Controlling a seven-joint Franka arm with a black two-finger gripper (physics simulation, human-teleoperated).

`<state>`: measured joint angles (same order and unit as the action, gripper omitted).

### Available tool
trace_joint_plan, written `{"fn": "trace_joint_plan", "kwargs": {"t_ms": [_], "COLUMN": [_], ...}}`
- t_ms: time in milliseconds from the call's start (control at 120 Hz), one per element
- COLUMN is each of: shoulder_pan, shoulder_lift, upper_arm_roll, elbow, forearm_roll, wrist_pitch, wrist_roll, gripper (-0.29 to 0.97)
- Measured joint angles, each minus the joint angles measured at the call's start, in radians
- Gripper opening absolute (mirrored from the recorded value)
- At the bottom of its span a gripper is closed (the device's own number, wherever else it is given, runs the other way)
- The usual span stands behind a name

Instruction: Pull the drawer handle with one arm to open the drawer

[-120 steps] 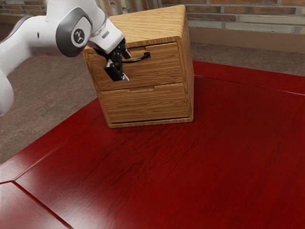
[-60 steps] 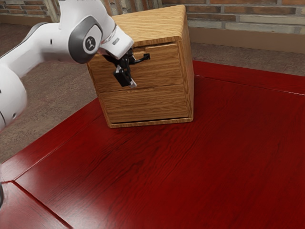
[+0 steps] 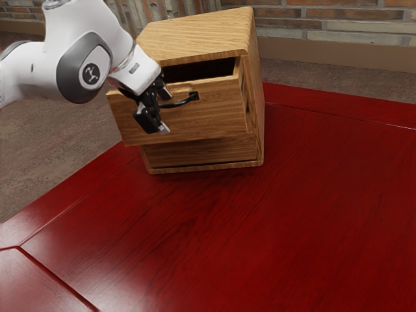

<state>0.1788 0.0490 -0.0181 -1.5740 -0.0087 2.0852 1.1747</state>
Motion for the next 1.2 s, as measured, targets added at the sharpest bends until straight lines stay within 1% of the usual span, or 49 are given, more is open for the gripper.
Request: {"fn": "trace_joint_plan", "kwargs": {"t_ms": [267, 308, 383, 433, 517, 667, 767, 1200], "shoulder_pan": [-0.001, -0.003, -0.003, -0.006, -0.009, -0.002, 0.005, 0.001], "shoulder_lift": [-0.071, -0.073, -0.069, -0.07, -0.082, -0.134, -0.146, -0.253], "upper_arm_roll": [0.0, -0.001, -0.003, -0.003, -0.003, -0.007, -0.018, -0.06], "elbow": [-0.069, -0.08, -0.089, -0.103, -0.119, -0.155, -0.182, -0.308], "forearm_roll": [0.001, 0.0, -0.001, -0.001, -0.001, -0.001, 0.0, -0.001], "wrist_pitch": [0.021, 0.026, 0.034, 0.039, 0.043, 0.046, 0.048, 0.045], "wrist_roll": [-0.008, -0.009, -0.011, -0.012, -0.016, -0.022, -0.026, -0.04], "gripper": [0.68, 0.7, 0.7, 0.74, 0.68, 0.68, 0.7, 0.67]}}
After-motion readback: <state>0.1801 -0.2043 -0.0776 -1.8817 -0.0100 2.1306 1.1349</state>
